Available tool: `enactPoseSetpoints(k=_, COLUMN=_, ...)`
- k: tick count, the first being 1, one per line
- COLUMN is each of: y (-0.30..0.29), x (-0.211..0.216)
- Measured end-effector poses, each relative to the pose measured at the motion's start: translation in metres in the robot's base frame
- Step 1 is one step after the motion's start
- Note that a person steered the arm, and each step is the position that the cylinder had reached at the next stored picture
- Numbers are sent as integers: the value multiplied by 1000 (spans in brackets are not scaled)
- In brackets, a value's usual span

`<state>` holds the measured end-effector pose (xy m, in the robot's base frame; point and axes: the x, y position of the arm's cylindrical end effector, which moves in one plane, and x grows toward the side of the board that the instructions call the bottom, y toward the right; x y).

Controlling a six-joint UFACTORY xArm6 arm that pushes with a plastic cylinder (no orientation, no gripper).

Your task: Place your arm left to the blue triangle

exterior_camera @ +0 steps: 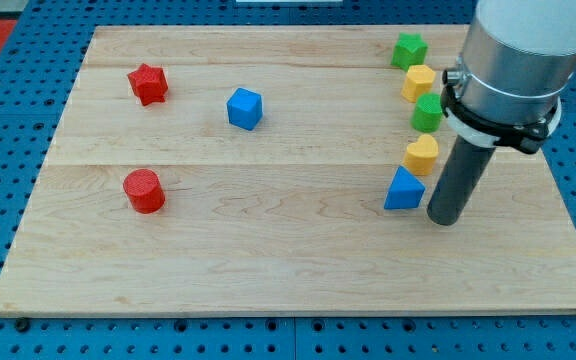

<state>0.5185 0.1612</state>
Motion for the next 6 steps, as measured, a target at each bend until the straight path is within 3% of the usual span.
enactPoseSetpoints(k=1, y=-49, x=37)
enactPoseSetpoints(k=2, y=-112, x=12)
enactPoseSetpoints(k=3, y=-134, x=-21)
enactPoseSetpoints(k=4, y=-127, x=-42)
enactPoseSetpoints(k=5, y=-73, x=-27)
enactPoseSetpoints(k=6, y=-58, x=-26)
